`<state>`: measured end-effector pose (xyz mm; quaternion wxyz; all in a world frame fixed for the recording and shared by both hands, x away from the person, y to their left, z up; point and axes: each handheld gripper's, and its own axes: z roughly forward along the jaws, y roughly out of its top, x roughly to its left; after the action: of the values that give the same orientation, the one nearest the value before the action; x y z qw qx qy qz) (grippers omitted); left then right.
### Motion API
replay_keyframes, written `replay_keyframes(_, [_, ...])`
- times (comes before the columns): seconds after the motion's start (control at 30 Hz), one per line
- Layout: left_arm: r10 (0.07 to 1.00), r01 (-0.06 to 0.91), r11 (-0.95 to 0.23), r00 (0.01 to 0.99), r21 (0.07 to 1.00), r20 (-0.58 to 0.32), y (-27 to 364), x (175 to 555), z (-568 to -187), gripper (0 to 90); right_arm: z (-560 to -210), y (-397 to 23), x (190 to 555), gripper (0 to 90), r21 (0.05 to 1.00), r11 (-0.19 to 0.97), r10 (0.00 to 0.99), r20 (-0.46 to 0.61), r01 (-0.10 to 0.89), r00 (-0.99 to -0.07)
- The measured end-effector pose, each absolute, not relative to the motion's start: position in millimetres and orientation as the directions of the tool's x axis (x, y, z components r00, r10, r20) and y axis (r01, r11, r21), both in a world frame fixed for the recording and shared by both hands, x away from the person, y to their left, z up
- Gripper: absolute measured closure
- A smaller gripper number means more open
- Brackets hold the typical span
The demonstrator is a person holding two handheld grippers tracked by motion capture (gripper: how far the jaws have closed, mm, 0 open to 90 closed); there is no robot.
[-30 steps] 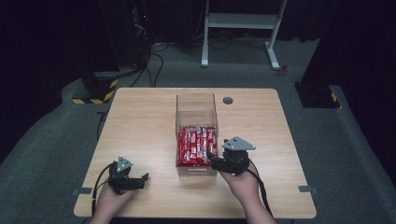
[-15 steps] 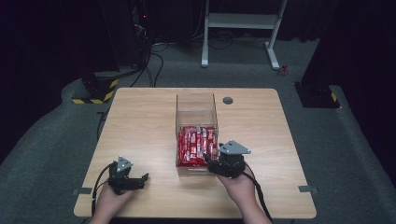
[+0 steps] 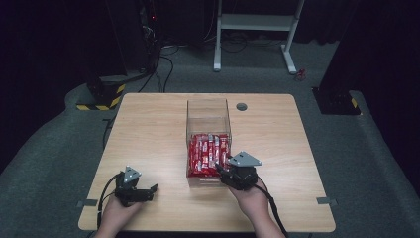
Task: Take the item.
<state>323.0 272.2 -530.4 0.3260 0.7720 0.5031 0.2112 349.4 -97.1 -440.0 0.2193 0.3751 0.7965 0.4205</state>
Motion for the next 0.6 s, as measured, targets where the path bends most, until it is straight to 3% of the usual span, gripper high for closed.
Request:
replay_keyframes(0.37, [0.914,0.639,-0.282,0.405,0.716,-0.002,272.3,323.0,-530.4,4.0,-441.7,-100.7,348.8,64.3,0.839,0.348,0.795,-0.028,0.418,-0.606])
replay_keyframes(0.6, [0.913,0.638,-0.285,0.408,0.715,0.000,272.4,322.9,-530.4,4.0,-444.2,-97.1,349.4,62.7,0.835,0.329,0.804,-0.003,0.441,-0.595])
